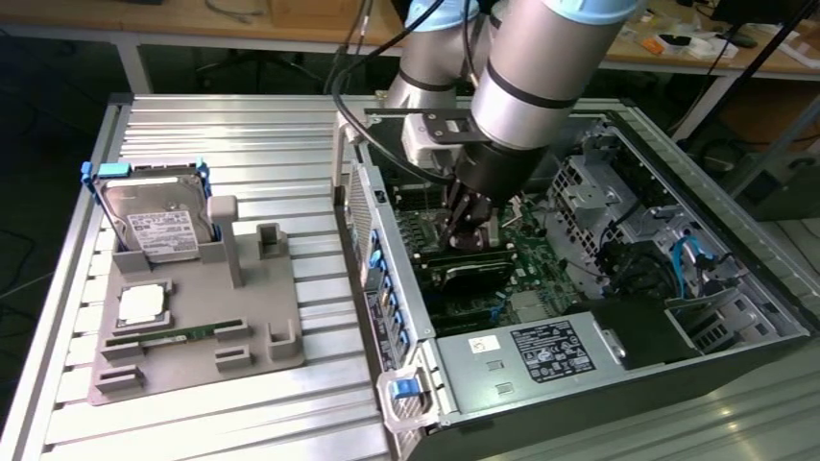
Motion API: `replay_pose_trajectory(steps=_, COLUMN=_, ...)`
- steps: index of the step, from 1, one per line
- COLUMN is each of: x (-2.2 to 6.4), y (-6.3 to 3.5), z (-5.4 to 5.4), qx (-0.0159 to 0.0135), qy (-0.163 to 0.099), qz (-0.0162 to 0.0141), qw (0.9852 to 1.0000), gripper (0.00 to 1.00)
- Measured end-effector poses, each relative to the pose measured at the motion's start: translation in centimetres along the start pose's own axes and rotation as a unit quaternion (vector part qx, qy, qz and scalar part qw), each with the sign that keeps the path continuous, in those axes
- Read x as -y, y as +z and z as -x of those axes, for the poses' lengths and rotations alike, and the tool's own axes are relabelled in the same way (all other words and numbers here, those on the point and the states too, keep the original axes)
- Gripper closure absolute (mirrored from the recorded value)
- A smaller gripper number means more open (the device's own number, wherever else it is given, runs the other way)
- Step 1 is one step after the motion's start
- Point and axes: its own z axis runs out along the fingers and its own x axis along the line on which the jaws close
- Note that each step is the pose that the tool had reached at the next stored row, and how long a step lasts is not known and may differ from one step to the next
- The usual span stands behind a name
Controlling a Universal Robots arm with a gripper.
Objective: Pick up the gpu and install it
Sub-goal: 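Press down on the gpu until it lock into place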
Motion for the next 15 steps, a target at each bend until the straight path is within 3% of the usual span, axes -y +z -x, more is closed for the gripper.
replay_pose_trajectory(steps=6, x=1.56, y=0.51, z=0.0, qx=-0.0008, qy=0.000, qz=-0.0077, qw=1.0000, gripper=0.89)
replay_pose_trajectory(steps=15, x=2.76, y=1.58, z=0.0, qx=-0.0019, qy=-0.001, qz=-0.0109, qw=0.9999, gripper=0.89)
